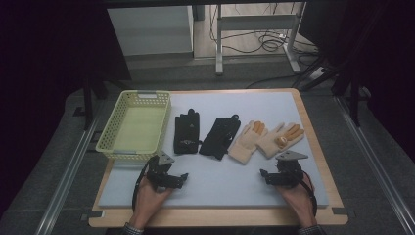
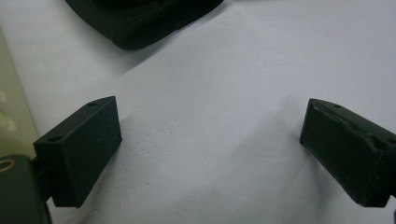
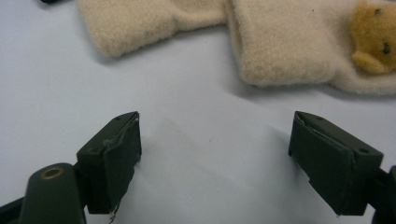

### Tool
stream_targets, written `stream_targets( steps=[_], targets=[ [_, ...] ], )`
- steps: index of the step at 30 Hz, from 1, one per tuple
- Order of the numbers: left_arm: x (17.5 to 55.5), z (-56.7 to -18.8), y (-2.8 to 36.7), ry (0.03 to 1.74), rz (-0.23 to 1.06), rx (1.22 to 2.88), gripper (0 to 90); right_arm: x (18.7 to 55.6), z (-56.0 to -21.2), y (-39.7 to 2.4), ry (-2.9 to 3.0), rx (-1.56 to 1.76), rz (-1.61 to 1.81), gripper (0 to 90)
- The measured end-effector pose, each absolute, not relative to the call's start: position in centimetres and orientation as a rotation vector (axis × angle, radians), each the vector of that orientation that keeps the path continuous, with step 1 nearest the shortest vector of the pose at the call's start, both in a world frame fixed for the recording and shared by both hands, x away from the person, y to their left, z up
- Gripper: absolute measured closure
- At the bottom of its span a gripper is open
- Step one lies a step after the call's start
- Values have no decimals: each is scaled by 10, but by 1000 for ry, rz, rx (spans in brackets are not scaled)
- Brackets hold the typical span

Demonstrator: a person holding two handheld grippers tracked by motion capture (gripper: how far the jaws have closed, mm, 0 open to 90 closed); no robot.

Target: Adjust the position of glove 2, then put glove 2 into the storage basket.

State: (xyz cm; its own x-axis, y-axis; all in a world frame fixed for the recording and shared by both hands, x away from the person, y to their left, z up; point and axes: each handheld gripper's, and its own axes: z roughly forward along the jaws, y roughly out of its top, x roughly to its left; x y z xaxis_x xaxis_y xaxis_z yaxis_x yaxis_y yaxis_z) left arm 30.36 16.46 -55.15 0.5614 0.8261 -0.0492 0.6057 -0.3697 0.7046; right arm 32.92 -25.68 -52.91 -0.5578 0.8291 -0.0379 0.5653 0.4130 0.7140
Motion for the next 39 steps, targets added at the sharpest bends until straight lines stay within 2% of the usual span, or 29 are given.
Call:
stream_targets(
  steps=[13, 22, 28, 35, 39],
  targets=[
    [304, -552, 165, 1140, 412, 2107, 56, 331, -520, -245, 2321, 1173, 992, 185],
    [304, -552, 165, 1140, 411, 2106, 56, 345, -508, -221, 2352, 1131, 1043, 192],
    [304, -552, 165, 1140, 410, 2106, 57, 361, -505, -203, 2375, 1108, 1090, 258],
    [304, -552, 165, 1140, 410, 2106, 57, 389, -496, -172, 2405, 1040, 1075, 398],
    [304, -552, 165, 1140, 410, 2106, 57, 403, -493, -156, 2419, 1011, 1062, 430]
  ],
)
